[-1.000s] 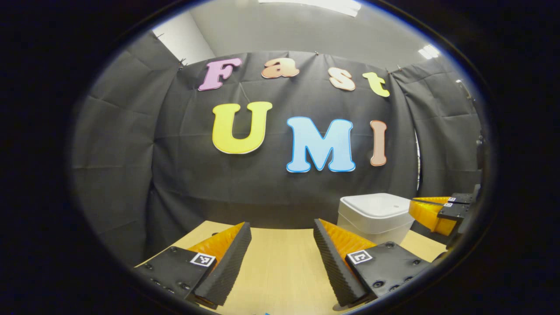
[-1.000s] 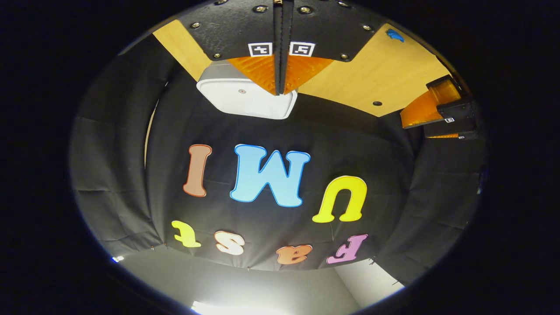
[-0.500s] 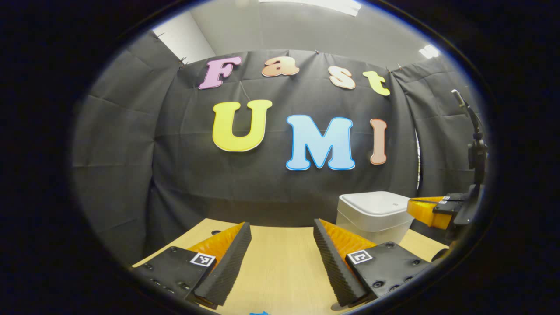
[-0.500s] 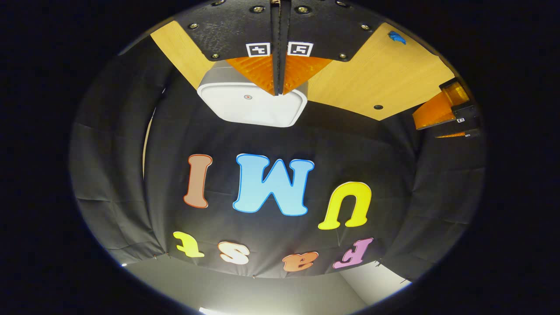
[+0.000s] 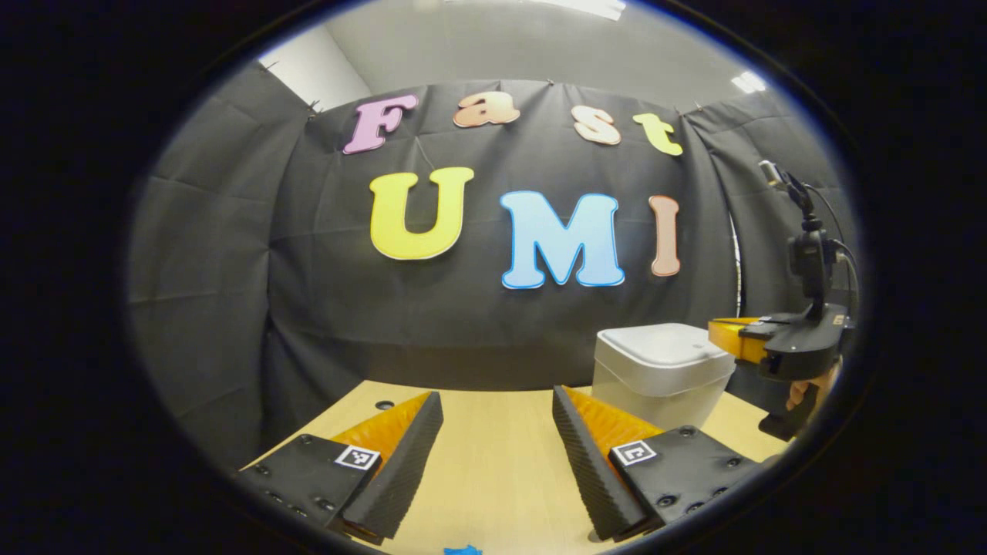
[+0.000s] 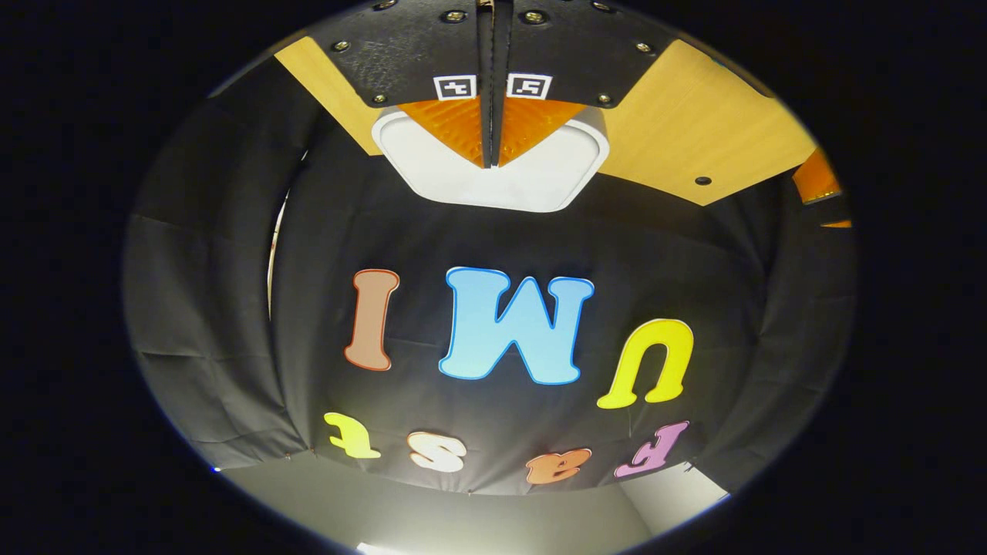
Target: Press the lid of the desktop garbage bin to open it, pick up the crumpled paper on the desktop and throw it into the bin, then pick up the pop can on the desktop and drop it into the bin, and finally close the garbage bin lid.
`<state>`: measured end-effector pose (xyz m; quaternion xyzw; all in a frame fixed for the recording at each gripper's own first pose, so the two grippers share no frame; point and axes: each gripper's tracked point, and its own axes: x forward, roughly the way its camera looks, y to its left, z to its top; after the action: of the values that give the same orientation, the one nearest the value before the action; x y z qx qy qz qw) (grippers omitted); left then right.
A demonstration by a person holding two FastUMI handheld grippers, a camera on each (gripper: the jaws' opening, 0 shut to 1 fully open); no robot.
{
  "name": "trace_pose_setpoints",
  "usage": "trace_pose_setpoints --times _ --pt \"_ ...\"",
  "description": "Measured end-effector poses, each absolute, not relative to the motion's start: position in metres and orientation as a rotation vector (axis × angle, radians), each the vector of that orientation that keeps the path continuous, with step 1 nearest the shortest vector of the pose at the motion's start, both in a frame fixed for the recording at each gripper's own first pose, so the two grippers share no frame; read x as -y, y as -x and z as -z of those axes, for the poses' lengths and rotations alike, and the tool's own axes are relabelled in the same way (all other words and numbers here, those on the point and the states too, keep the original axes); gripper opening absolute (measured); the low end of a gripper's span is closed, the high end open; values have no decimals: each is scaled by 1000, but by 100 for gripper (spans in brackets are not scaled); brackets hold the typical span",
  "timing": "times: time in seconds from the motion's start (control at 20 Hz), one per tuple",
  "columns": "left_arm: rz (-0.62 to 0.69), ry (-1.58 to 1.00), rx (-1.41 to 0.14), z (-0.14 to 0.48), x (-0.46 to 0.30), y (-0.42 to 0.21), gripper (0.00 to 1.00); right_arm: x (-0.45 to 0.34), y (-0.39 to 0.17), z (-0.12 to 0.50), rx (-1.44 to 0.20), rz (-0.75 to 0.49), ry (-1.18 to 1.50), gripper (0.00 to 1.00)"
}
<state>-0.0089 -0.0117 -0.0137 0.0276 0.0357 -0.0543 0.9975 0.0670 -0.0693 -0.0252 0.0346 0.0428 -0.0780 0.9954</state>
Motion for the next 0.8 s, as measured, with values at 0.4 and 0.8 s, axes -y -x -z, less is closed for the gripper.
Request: trace_pose_setpoints --times 0.4,0.8 --pt "111 -54 -74 14 17 9 96 71 -78 46 -146 129 -93 0" --pt "111 -21 -70 13 28 11 96 73 -78 50 -140 40 -270 1"
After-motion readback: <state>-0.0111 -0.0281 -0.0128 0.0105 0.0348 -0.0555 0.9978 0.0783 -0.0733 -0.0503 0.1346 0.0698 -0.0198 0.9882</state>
